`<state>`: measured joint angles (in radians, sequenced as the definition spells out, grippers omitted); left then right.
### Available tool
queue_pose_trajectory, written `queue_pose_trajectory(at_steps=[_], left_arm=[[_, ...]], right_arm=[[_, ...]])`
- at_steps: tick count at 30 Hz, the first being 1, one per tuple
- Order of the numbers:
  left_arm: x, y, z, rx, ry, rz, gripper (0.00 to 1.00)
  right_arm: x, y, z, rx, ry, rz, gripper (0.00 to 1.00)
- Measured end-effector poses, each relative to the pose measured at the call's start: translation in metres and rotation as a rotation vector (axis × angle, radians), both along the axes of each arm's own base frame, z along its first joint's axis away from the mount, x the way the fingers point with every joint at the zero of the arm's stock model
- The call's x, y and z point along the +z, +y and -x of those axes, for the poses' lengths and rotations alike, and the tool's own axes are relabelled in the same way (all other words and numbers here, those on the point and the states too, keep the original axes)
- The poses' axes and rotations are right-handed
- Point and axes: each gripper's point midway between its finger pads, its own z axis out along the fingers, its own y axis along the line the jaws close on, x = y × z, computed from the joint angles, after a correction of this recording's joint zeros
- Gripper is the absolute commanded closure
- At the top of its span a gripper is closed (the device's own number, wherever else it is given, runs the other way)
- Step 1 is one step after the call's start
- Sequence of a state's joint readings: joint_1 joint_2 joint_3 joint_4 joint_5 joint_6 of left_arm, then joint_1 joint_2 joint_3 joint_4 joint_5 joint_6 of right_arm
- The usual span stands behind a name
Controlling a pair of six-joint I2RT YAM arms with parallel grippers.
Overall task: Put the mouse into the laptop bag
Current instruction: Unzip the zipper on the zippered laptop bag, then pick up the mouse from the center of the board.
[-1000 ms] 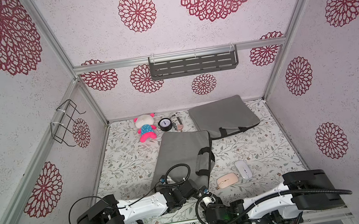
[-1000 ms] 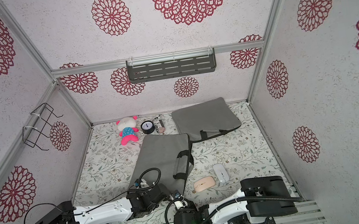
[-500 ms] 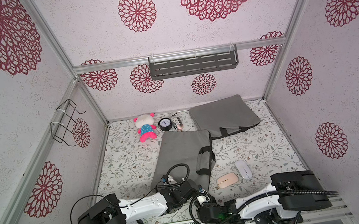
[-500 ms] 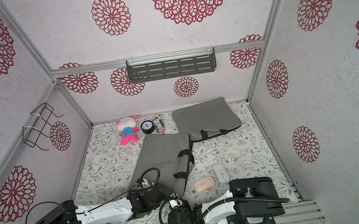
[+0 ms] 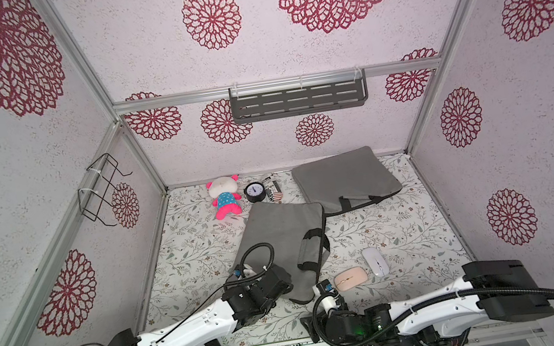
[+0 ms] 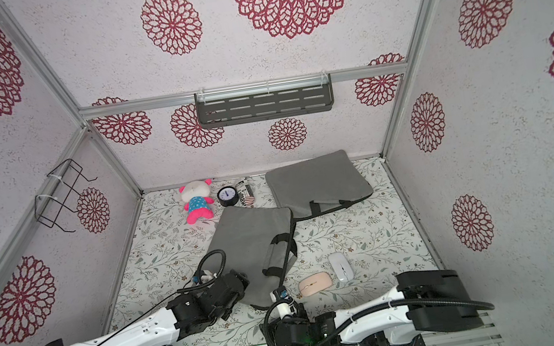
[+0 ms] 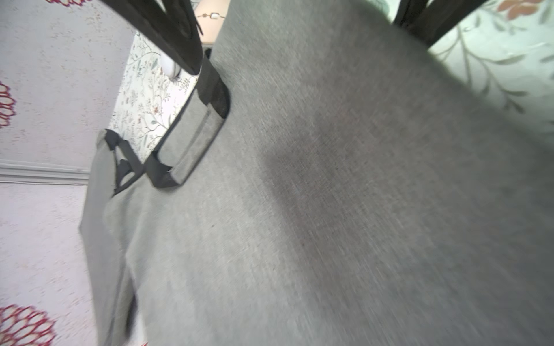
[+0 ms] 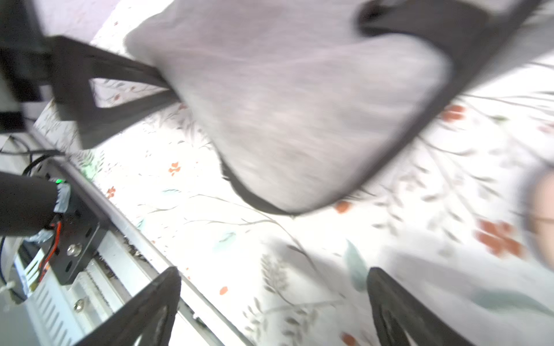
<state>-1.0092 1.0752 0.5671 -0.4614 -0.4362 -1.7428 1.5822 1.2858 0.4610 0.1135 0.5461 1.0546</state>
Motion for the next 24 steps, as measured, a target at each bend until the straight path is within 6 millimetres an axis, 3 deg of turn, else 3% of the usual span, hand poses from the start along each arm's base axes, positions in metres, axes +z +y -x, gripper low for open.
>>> queue_pose_trajectory(at_steps=[5, 9, 12, 20, 24], left_arm=[[0.028, 0.031, -0.009, 0.034, -0.115, -0.020, 0.01], [0.055, 0.041, -0.017, 0.016, -0.219, -0.040, 0.02], [0.069, 0.038, -0.020, -0.054, -0.265, -0.083, 0.02], [0.132, 0.013, -0.043, -0.172, -0.354, -0.182, 0.02], [0.132, 0.006, -0.058, -0.191, -0.314, -0.249, 0.02]], right_arm=[[0.012, -0.037, -0.013, -0.133, 0.018, -0.083, 0.01], [0.004, -0.076, -0.034, -0.266, 0.052, -0.129, 0.01], [0.000, -0.094, -0.048, -0.353, 0.078, -0.145, 0.01], [-0.015, -0.110, -0.061, -0.450, 0.133, -0.112, 0.01], [-0.025, -0.120, -0.071, -0.507, 0.145, -0.071, 0.01]])
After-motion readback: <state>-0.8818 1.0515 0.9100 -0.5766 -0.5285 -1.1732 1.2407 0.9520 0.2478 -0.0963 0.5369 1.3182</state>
